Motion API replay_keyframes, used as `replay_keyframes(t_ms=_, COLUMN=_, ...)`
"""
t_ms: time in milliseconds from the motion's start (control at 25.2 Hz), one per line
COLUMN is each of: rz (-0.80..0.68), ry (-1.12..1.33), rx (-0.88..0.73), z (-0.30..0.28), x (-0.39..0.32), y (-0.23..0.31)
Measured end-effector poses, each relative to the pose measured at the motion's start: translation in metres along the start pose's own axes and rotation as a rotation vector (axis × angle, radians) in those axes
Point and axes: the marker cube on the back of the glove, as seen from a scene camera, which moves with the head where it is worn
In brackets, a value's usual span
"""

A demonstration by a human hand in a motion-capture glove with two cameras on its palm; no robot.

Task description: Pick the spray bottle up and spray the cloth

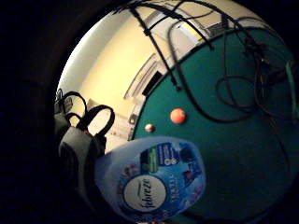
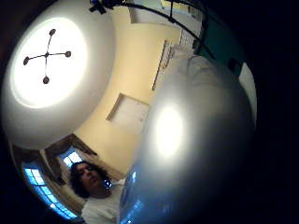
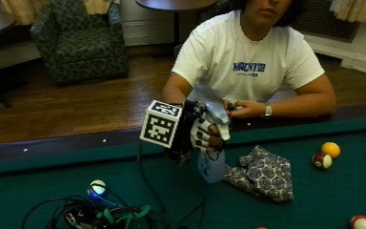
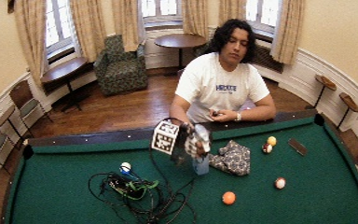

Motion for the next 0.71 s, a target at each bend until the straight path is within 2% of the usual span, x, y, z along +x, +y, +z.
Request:
replay_keyframes(t_ms=437, rz=-0.066, ry=0.001, rx=-0.082, z=-0.056, x=-0.117, y=-0.028)
replay_keyframes(t_ms=595, rz=-0.08, ry=0.067, rx=-0.14, z=-0.051, x=-0.135, y=-0.039)
replay_keyframes(t_ms=714, rz=-0.023, ry=0.144, rx=-0.243, z=-0.031, x=-0.136, y=-0.041)
